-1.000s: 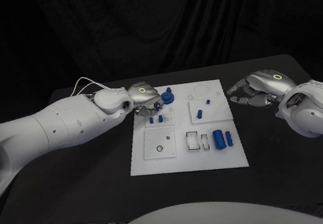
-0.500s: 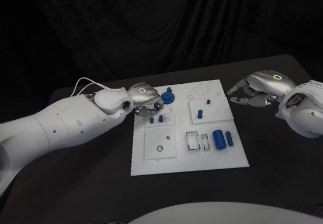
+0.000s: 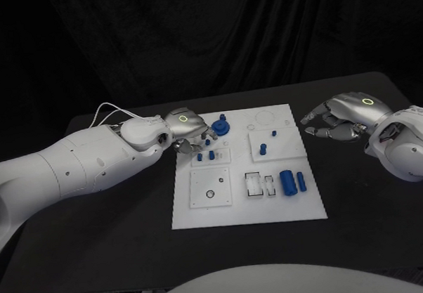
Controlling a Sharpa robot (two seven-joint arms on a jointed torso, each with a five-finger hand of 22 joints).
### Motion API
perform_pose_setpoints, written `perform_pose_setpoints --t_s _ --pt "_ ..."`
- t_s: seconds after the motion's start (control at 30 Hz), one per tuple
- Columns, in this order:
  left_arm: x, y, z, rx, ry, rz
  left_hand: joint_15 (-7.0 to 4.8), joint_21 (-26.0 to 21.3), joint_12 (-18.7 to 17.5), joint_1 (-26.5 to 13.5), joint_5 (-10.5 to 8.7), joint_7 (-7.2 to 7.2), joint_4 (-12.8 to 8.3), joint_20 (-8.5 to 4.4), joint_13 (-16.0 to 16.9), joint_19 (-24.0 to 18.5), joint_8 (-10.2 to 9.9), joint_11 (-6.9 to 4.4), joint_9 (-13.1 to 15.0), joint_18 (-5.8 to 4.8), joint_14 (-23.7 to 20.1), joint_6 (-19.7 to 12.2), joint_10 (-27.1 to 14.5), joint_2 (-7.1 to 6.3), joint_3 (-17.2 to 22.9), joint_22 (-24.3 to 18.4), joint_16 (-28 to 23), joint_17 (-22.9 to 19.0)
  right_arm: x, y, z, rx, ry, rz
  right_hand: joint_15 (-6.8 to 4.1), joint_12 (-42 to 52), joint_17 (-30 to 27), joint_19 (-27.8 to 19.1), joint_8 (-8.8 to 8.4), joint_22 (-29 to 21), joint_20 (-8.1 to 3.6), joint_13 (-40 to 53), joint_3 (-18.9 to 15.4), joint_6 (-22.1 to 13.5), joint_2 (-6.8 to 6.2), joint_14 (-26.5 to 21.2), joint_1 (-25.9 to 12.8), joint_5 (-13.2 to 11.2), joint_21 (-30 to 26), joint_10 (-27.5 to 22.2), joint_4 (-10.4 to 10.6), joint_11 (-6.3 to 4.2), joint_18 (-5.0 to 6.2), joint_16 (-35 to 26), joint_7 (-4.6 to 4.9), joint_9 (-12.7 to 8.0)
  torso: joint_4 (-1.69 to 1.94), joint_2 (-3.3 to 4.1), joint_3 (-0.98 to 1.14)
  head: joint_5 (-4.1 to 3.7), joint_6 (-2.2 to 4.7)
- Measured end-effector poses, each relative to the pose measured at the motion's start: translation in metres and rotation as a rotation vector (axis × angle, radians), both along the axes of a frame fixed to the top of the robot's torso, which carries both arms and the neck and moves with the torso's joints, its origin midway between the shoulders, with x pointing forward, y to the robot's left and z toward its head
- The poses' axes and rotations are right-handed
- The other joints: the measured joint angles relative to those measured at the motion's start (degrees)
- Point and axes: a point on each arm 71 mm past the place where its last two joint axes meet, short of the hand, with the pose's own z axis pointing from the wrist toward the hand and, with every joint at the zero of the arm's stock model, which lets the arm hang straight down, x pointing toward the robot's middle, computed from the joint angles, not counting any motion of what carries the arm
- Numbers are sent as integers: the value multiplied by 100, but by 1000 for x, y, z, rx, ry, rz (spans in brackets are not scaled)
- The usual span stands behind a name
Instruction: Assemble the parts on the task board
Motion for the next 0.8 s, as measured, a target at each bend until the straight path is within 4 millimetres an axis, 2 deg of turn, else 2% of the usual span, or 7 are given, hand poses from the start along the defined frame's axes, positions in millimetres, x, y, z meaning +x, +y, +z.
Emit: perform_pose_setpoints --t_s 0.27,0.37,0.5,0.57,0.63,0.73,0.8 --pt "-5 16 9 -75 -91 40 -29 -159 -93 68 -20 52 188 -18 15 -27 22 55 -60 1 -34 2 -353 30 -48 0 -104 -155 -2 -4 1 3 -5 -7 0 -207 0 -21 0 0 21 10 49 0 -26 0 22 0 -37 -1 18 1 0 0 0 -6 0 0 1 -27 0" --pt "-10 29 15 -118 -140 62 30 -837 36 126 60 125 245 41 106 -447 54 85 -111 136 -427 76 -733 88 -100 0 -486 -595 -3 -6 2 5 -6 -10 0 -233 0 -21 0 -1 21 10 63 0 -26 0 21 0 -40 -1 32 1 0 0 0 -6 -1 1 -1 -38 0" --pt "-14 44 23 -183 -208 93 101 -3470 537 55 387 212 344 185 379 -2130 57 94 -209 448 -2604 163 -1375 191 -74 -3 -2488 -2466 -5 -11 2 7 -10 -18 1 -504 0 0 0 -1 41 10 133 12 -85 0 34 0 -112 -191 49 20 -1 0 12 -12 -4 1 -5 0 0" --pt "-15 50 27 -234 -222 114 158 -4259 663 47 855 289 383 206 444 -2866 89 123 -236 492 -3594 238 -1761 255 28 -124 -3447 -2947 -5 -12 3 9 -14 -20 54 -916 0 -9 0 -1 54 -415 208 56 -106 -3 56 3 -217 -788 77 62 0 -50 56 -11 -5 1 -8 26 0" --pt "-16 54 29 -284 -213 139 359 -4769 822 -8 1096 450 413 233 503 -3438 89 170 -266 492 -4135 268 -2127 381 59 -295 -4110 -3276 -5 -11 5 13 -21 -18 78 -2471 0 -9 0 -2 92 -546 266 77 -145 -2 94 23 -278 -1498 93 107 -1 -88 77 -7 -5 -1 -10 46 0" --pt "-16 64 32 -400 -144 184 618 -5311 1149 6 1317 714 413 295 538 -3926 189 249 -290 492 -4502 459 -2478 534 60 -531 -4854 -3707 -1 -6 14 24 -44 -7 179 -4231 0 2 98 -2 167 -3621 434 291 -285 -5 168 224 -459 -2536 93 212 1 -173 157 61 -8 -11 -16 70 0" --pt "-17 69 32 -484 -79 202 563 -5775 1217 -67 1808 823 492 251 459 -4496 244 154 -289 492 -4863 602 -2646 634 -19 -764 -5359 -3989 1 -3 22 31 -61 2 179 -4534 0 -18 179 -2 187 -3980 476 436 -363 -5 176 263 -582 -2820 63 292 0 -235 184 129 -12 -19 -20 80 0"
